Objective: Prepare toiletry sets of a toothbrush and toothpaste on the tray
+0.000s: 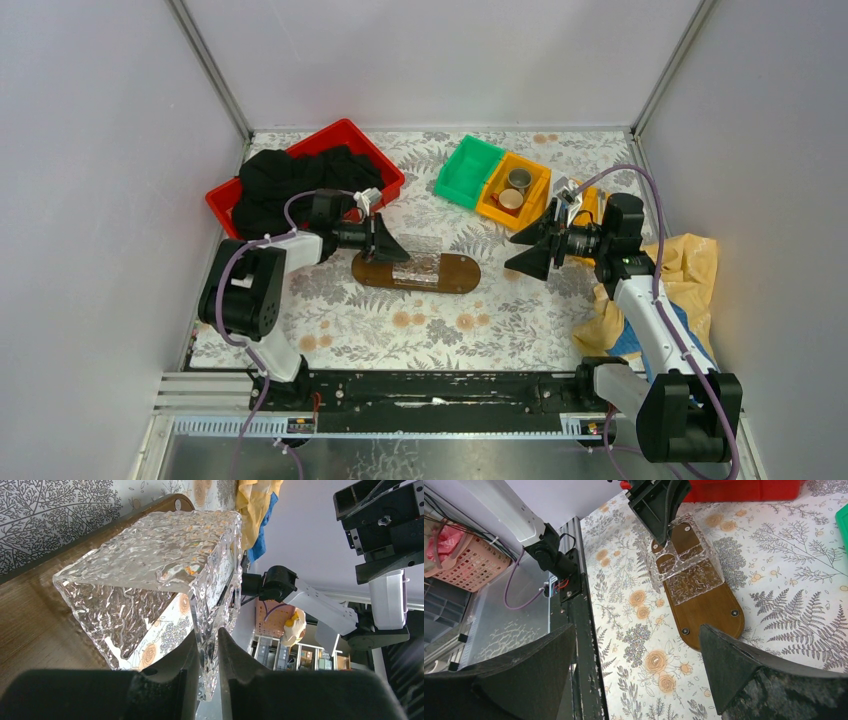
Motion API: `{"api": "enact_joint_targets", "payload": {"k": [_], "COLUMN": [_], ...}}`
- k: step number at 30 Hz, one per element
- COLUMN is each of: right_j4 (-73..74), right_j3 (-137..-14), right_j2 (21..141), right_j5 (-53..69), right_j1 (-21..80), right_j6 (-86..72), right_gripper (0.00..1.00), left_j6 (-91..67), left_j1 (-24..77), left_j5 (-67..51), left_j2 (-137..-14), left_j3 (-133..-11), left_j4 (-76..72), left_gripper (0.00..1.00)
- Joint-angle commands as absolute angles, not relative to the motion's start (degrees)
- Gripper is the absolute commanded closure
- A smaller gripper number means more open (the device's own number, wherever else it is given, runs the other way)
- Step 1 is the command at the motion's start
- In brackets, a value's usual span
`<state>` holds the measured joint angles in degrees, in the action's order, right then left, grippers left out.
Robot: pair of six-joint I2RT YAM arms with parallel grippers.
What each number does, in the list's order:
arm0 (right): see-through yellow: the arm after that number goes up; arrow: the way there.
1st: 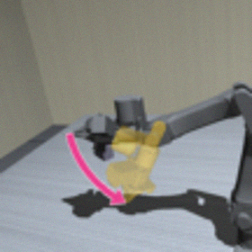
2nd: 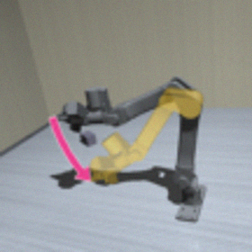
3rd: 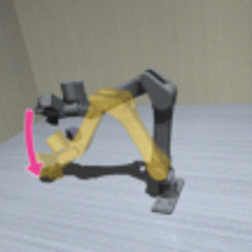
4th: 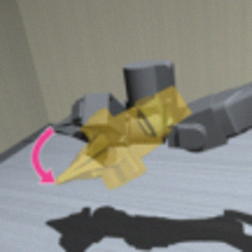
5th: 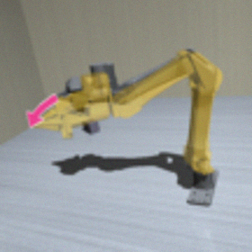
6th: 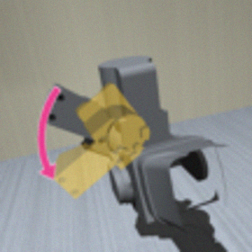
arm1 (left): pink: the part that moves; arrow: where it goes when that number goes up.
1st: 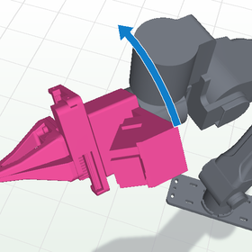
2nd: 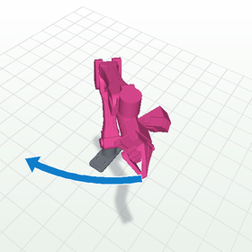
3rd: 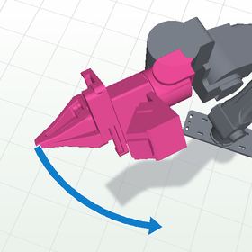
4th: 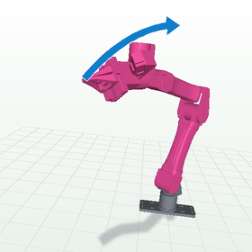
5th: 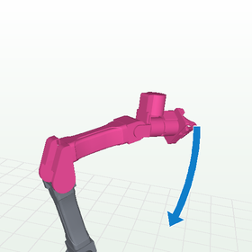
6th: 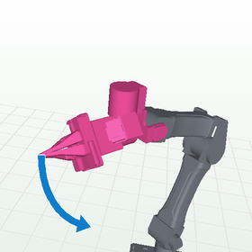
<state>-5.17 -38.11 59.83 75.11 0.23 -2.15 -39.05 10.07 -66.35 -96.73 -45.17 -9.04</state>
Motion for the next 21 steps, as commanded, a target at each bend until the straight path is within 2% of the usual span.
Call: {"api": "enact_joint_targets", "payload": {"k": [1, 11, 15, 21], "right_j4": [-5.9, -5.8, -5.8, -5.7], "right_j3": [-40.6, -40.6, -40.6, -40.6], "right_j2": [58.6, 58.6, 58.6, 58.6], "right_j5": [76.6, 76.7, 76.7, 76.7], "right_j1": [0.0, 0.0, 0.0, 0.0], "right_j6": [-1.0, -1.0, -1.0, -0.9], "right_gripper": [0.0, 0.01, 0.01, 0.0], "left_j6": [-37.7, -36.6, -34.8, -34.0], "left_j1": [9.5, 9.1, 9.0, 8.5], "left_j5": [-65.1, -65.4, -64.6, -63.7], "left_j2": [-94.5, -94.4, -94.3, -93.6], "left_j3": [-44.3, -44.0, -44.8, -45.2], "left_j4": [-8.3, -6.5, -3.6, -2.2], "left_gripper": [0.75, 0.74, 0.63, 0.62]}}
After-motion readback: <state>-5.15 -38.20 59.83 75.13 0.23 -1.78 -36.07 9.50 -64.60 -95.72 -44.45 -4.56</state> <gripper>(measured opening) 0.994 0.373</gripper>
